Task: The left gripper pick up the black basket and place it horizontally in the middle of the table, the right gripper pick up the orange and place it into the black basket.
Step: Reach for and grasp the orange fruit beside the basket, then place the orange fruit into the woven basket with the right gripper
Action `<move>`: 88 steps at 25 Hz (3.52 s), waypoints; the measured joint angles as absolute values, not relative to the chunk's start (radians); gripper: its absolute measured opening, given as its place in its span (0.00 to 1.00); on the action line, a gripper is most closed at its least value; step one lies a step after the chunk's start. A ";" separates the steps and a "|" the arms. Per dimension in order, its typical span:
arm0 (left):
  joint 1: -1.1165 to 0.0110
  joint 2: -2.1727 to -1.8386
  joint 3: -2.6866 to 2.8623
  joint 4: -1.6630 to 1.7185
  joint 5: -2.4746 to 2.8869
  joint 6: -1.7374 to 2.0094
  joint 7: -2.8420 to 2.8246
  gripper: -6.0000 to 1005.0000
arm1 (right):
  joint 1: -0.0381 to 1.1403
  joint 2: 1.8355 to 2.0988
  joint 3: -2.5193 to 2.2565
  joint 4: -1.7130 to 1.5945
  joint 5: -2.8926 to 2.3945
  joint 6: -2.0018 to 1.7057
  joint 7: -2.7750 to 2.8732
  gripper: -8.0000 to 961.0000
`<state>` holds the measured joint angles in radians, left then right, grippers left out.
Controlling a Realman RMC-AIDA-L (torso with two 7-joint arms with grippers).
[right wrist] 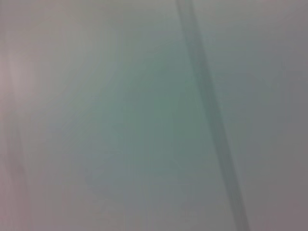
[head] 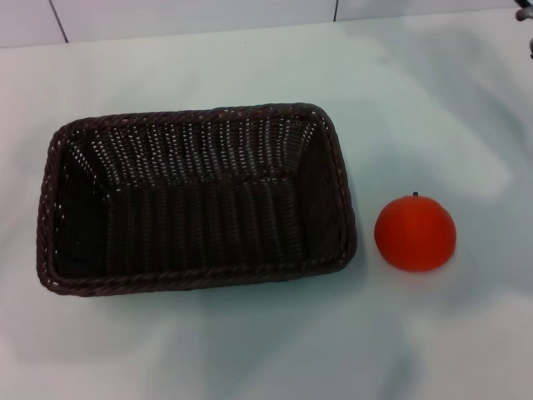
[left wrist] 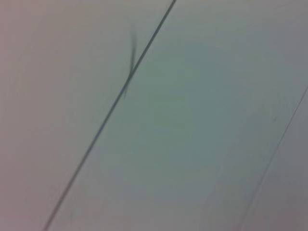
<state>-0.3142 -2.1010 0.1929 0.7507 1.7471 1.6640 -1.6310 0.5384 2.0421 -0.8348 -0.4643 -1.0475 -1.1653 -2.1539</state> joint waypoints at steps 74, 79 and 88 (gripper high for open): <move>-0.443 -2.102 0.205 0.580 1.617 1.584 -1.350 0.88 | 0.798 1.962 -0.908 -0.793 -2.633 -1.699 -1.242 0.15; -0.443 -2.101 0.203 0.582 1.617 1.584 -1.355 0.88 | 0.793 1.954 -0.828 -0.802 -2.633 -1.703 -1.277 0.13; -0.440 -2.102 0.202 0.583 1.616 1.585 -1.355 0.88 | 0.767 1.927 -0.552 -0.865 -2.535 -1.680 -1.335 0.08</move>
